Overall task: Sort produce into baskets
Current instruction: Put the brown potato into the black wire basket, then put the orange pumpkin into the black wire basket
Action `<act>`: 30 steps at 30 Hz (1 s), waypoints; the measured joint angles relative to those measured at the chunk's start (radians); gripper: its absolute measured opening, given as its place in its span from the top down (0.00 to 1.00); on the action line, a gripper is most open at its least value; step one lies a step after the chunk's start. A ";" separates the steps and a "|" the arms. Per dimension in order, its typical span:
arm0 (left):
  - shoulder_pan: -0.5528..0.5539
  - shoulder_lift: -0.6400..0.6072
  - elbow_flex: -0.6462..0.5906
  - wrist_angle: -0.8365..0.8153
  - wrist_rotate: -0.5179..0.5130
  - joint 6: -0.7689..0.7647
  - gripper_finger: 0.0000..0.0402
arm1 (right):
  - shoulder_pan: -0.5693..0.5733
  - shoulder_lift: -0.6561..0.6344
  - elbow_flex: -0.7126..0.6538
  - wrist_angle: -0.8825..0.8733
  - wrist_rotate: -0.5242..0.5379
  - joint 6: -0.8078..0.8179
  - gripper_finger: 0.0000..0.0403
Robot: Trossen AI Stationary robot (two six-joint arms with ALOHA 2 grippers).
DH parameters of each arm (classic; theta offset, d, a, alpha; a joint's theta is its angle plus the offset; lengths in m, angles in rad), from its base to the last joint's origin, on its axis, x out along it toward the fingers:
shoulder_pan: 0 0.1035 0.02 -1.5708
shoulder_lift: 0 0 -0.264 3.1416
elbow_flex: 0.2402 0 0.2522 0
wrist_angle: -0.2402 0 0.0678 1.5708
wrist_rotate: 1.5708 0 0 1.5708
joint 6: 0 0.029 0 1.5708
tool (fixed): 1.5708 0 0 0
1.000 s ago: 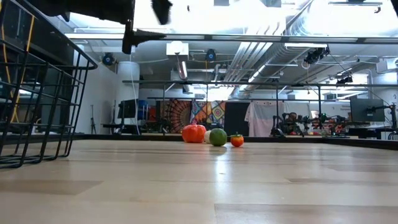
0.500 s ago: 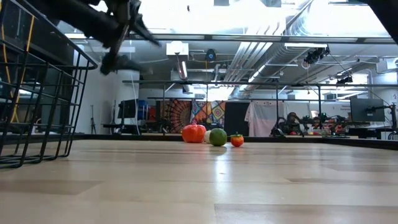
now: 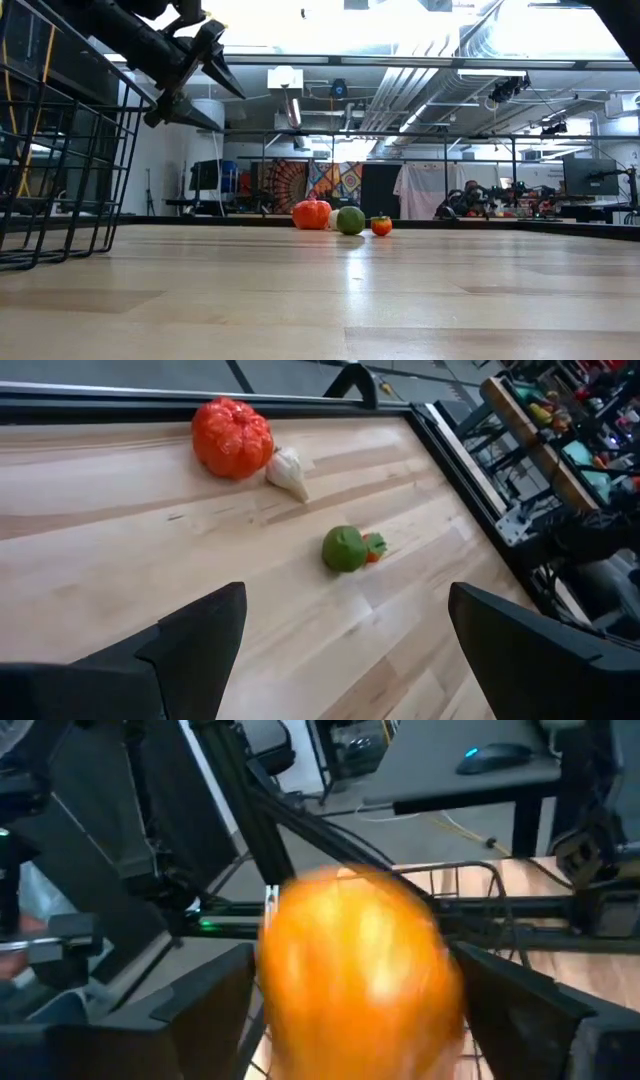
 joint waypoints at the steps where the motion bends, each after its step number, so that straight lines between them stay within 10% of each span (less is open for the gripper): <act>1: 0.002 0.000 0.000 0.000 0.000 0.000 0.16 | 0.000 0.000 0.000 0.002 0.004 -0.005 0.18; 7: 0.007 0.000 0.000 0.000 0.003 0.003 0.16 | -0.001 0.000 0.000 -0.004 0.129 -0.016 0.02; 18: 0.006 0.001 0.000 0.000 0.019 0.027 0.16 | -0.110 -0.204 0.000 -0.360 0.083 -0.149 0.07; 25: 0.034 0.018 0.017 0.018 0.033 0.003 0.16 | -0.144 -0.431 0.000 -0.721 0.378 -0.194 0.07; 30: 0.186 0.165 0.193 0.003 0.230 0.075 0.16 | -0.142 -0.553 0.000 -0.864 0.532 -0.075 0.07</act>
